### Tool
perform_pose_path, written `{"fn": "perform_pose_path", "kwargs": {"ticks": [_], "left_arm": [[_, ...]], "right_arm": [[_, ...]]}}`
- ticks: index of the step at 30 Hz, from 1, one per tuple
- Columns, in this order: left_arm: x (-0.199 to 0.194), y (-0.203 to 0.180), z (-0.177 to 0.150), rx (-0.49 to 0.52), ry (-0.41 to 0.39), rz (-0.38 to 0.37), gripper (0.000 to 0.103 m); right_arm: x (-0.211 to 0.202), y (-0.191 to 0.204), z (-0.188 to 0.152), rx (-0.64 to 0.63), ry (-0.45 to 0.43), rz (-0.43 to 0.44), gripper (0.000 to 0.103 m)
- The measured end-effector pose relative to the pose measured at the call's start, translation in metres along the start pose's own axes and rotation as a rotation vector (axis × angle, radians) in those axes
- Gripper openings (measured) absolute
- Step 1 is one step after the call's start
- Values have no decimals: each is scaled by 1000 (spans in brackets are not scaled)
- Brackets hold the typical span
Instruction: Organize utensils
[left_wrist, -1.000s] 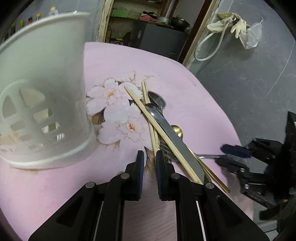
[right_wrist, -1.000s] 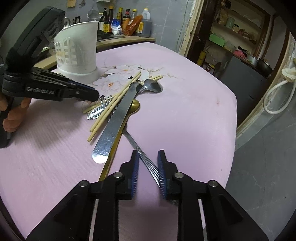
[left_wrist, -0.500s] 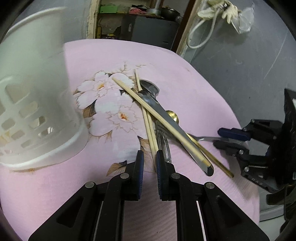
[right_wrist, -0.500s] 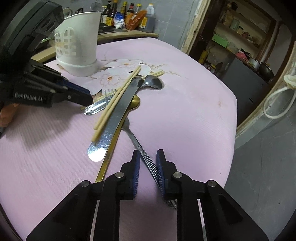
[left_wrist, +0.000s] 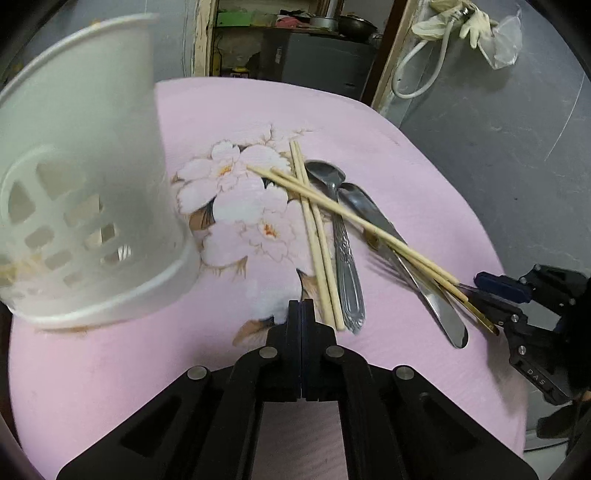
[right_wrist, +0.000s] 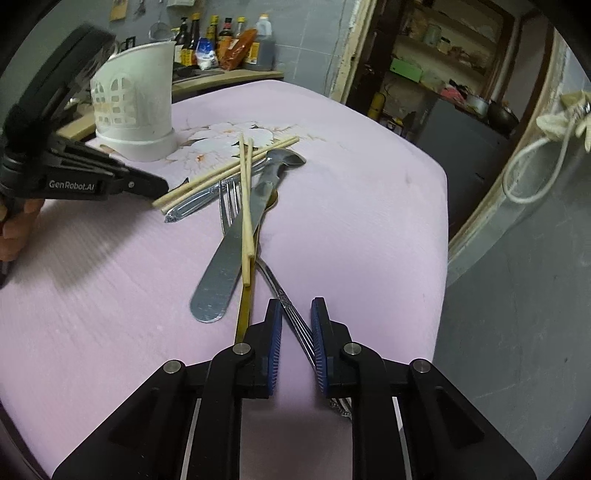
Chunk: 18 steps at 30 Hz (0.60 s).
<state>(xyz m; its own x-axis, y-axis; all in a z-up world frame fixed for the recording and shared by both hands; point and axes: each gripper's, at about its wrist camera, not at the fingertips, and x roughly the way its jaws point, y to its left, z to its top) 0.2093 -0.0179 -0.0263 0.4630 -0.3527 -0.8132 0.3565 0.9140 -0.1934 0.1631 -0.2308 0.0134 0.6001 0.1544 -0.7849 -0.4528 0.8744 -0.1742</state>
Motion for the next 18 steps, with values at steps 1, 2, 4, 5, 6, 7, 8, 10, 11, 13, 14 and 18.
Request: {"fn": "perform_pose_path", "kwargs": {"ticks": [1, 2, 4, 5, 6, 7, 8, 10, 11, 13, 14, 18], "left_arm": [[-2, 2, -1, -10, 3, -11, 0], [-5, 3, -3, -19, 6, -20, 0], [-10, 5, -7, -29, 8, -34, 0], [-12, 5, -7, -30, 6, -40, 0], [-13, 5, -8, -28, 3, -46, 0], [-15, 5, -8, -26, 4, -56, 0], [-16, 4, -7, -27, 8, -74, 0], [-18, 4, -8, -36, -1, -88, 0], [-19, 4, -9, -37, -10, -94, 0], [-22, 6, -11, -42, -14, -108, 0], [-21, 7, -12, -45, -12, -112, 0], [-17, 6, -10, -47, 6, -116, 0]], "right_arm": [[-1, -2, -1, 15, 1, 11, 13], [-2, -3, -2, 29, 3, 24, 12], [-6, -3, -5, 43, 10, 37, 11], [-7, -3, -6, 50, 14, 45, 11], [-9, -2, -6, 58, 19, 54, 10], [-10, 0, -8, 64, 22, 61, 10], [-12, 2, -9, 70, 26, 69, 9], [-14, 7, -15, 79, 34, 87, 8], [-16, 11, -18, 80, 37, 94, 7], [-20, 16, -24, 86, 36, 105, 6], [-22, 18, -27, 93, 36, 117, 6], [-28, 20, -33, 111, 31, 153, 7]]}}
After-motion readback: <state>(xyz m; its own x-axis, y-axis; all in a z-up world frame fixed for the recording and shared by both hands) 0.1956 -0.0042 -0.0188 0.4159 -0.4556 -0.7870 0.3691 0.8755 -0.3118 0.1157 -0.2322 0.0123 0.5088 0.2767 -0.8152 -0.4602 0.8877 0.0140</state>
